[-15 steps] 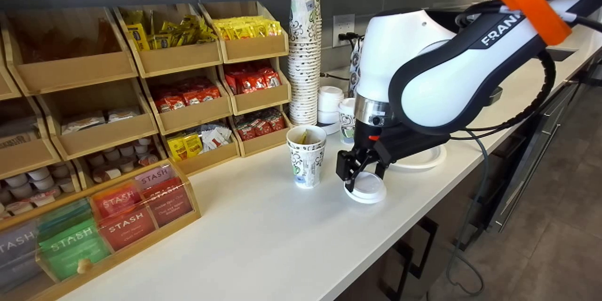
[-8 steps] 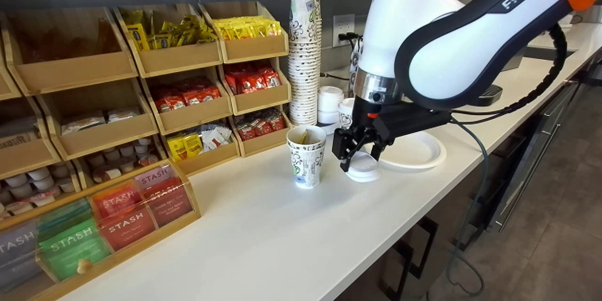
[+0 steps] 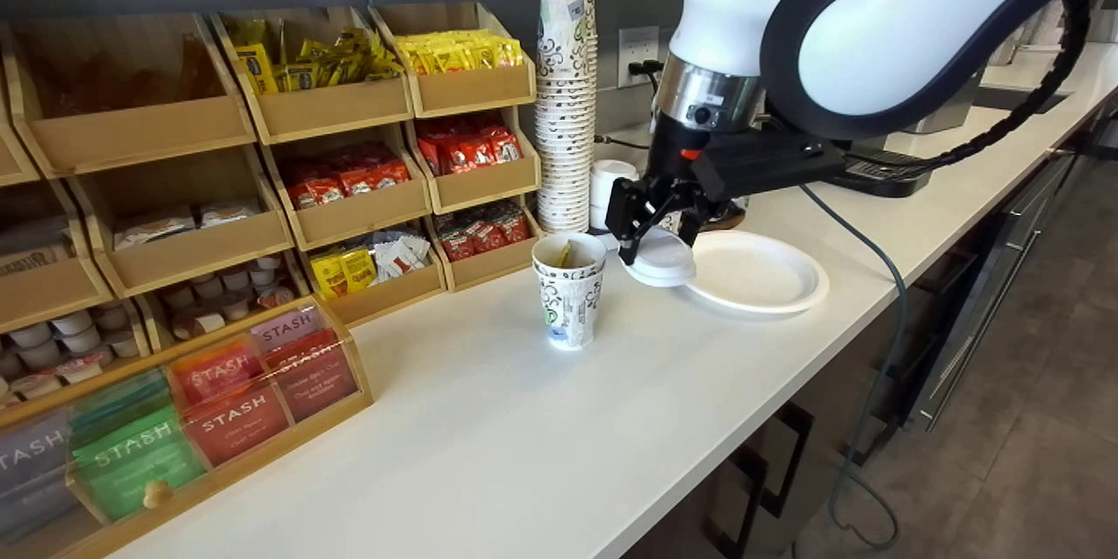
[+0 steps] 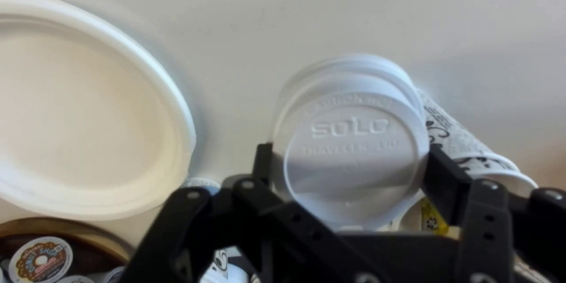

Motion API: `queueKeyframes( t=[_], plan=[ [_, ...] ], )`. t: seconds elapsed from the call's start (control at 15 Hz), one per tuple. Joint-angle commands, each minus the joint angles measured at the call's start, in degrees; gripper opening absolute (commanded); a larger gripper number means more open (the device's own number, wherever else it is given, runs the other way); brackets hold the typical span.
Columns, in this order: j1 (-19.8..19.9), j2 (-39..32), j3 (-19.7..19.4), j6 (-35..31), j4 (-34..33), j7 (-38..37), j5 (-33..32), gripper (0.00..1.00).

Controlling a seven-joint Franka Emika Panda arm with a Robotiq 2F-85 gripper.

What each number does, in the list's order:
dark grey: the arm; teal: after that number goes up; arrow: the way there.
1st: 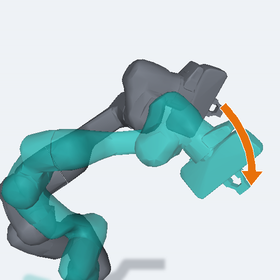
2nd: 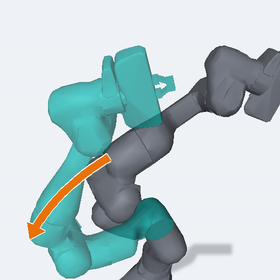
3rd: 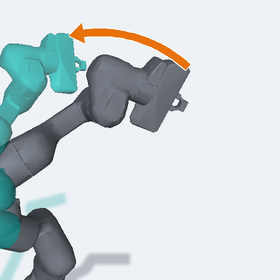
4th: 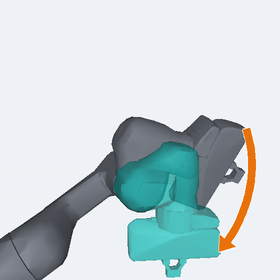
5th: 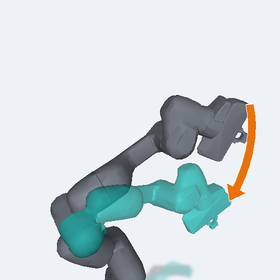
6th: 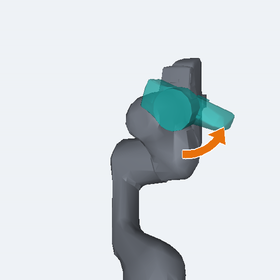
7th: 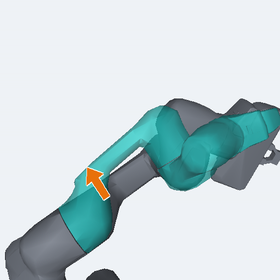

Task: Pick up the white paper cup lid from the kitchen counter and put it on the paper cup

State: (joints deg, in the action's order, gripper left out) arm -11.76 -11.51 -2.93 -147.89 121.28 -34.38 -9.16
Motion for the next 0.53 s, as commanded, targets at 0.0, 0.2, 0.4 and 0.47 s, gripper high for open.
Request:
queueKeyframes(
  t=[0.0, 0.2, 0.4, 0.47],
  plan=[
    [-0.6, 2.7, 0.3, 2.4, -0.3, -4.6, -4.6, 0.82],
    [-0.4, 3.3, 1.4, 3.7, -1.7, -6.2, -6.6, 0.82],
    [-0.3, 2.3, 2.7, 6.1, -4.6, -6.2, -7.1, 0.82],
    [-0.4, 1.5, 3.2, 7.4, -6.1, -6.1, -7.0, 0.82]
  ],
)
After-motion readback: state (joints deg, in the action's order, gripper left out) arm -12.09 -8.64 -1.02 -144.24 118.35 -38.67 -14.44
